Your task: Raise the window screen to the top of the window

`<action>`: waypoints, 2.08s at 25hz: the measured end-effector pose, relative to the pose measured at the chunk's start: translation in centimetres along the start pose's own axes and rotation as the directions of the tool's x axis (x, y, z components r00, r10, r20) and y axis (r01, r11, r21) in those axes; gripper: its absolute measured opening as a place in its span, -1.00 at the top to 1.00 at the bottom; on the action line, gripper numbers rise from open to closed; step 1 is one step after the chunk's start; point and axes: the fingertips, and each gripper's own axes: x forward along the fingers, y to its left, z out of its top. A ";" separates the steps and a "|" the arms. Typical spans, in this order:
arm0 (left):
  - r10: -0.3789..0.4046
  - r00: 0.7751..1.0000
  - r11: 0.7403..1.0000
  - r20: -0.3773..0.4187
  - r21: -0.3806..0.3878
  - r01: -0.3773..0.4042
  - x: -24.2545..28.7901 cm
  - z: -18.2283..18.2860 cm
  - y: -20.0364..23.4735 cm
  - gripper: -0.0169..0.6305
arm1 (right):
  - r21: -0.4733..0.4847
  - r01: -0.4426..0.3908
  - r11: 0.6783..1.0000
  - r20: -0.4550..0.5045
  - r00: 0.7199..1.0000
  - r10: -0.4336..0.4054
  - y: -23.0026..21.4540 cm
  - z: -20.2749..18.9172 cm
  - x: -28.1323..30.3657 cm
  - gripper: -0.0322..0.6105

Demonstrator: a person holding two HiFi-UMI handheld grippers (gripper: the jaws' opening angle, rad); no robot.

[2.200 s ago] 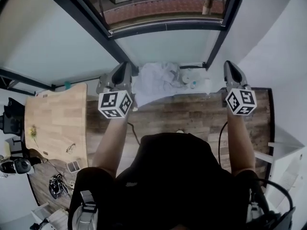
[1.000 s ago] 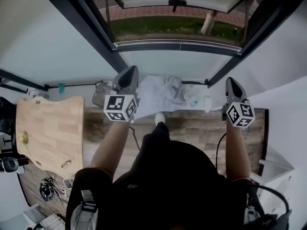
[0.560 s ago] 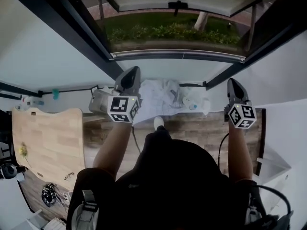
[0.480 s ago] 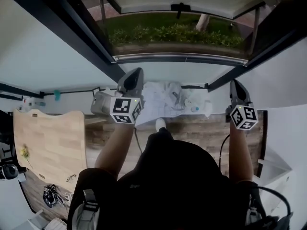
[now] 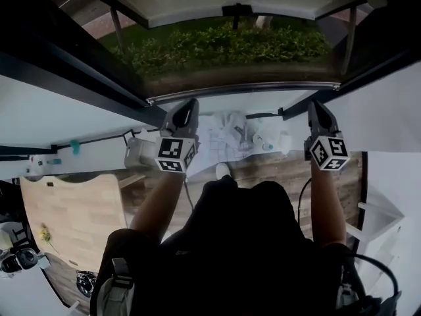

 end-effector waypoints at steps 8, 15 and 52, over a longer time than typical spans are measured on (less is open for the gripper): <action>-0.020 1.000 0.998 0.004 0.067 0.020 2.6 2.0 -0.6 0.93 | -0.024 -0.012 1.000 0.009 1.000 0.013 -1.1 0.8 2.4 0.90; 0.026 0.999 0.995 0.036 0.097 -0.029 3.4 1.6 0.1 0.93 | -0.071 -0.098 0.993 -0.013 0.995 0.098 -1.0 -0.9 5.1 0.90; -0.065 0.973 0.953 -0.221 0.276 0.127 9.9 -10.5 -4.6 0.44 | -0.389 -0.341 0.856 -0.310 0.923 0.227 -1.0 -11.6 10.8 0.14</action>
